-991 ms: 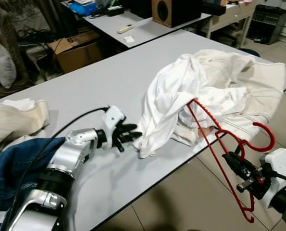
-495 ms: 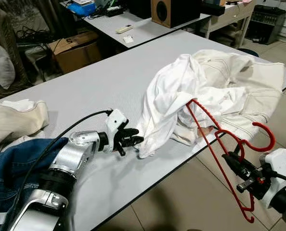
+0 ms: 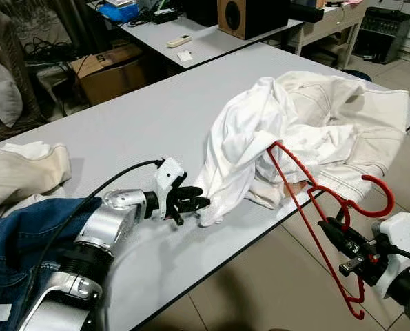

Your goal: Hang hanger

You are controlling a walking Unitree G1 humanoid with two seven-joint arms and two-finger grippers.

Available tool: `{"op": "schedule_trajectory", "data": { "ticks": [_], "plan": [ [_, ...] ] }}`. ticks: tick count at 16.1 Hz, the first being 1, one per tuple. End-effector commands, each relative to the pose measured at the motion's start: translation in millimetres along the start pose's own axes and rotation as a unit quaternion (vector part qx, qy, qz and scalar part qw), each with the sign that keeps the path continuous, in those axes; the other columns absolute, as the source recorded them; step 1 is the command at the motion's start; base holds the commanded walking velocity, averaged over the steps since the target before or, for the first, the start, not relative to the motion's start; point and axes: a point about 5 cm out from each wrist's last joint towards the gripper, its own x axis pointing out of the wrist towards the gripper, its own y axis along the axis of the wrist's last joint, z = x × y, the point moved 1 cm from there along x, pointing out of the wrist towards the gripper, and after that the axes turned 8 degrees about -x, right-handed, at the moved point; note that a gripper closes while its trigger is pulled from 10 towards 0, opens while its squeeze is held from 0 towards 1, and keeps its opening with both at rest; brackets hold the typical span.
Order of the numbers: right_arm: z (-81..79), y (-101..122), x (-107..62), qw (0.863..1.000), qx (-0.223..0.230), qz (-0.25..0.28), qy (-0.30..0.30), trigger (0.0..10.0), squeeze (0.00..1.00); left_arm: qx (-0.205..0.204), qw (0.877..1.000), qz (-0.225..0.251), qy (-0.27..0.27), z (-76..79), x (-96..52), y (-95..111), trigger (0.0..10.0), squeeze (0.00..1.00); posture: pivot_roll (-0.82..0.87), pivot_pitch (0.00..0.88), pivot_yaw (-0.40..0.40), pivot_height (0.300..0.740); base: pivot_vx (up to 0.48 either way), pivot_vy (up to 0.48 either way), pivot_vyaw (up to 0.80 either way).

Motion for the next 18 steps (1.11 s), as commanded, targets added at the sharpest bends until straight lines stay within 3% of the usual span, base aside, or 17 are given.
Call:
{"op": "schedule_trajectory", "data": {
  "ticks": [1,6,10,15,18],
  "plan": [
    [1.0,1.9,-1.1,1.0,-0.005,0.002,0.002,10.0,0.0,-0.014,1.0,0.019,0.01,-4.8,-3.3,9.6,10.0,0.0,-0.3,0.0,0.143,0.74,0.0,0.0,0.0],
    [1.0,2.0,-0.9,1.0,-0.006,0.002,0.002,10.0,0.0,-0.01,1.0,0.0,-0.007,0.9,-2.6,4.2,10.0,0.0,-0.3,0.0,0.144,0.74,0.0,0.0,0.0],
    [0.7,2.1,-0.8,1.0,-0.006,0.003,0.003,10.0,0.0,-0.043,0.998,0.03,-0.039,9.4,-0.7,13.1,10.0,0.0,-0.3,0.0,0.144,0.74,0.0,0.0,0.0],
    [0.7,1.9,-0.8,1.0,-0.006,0.001,0.004,10.0,0.0,-0.007,0.999,-0.026,-0.038,13.1,-0.5,-4.8,10.0,0.0,-0.3,0.0,0.144,0.74,0.0,0.0,0.0],
    [0.5,2.3,-0.4,1.0,-0.006,0.002,0.006,10.0,0.0,-0.002,0.999,-0.031,-0.013,9.6,0.7,-8.3,10.0,0.0,-0.29,0.0,0.141,0.74,0.0,0.0,0.0]
  ]
}}
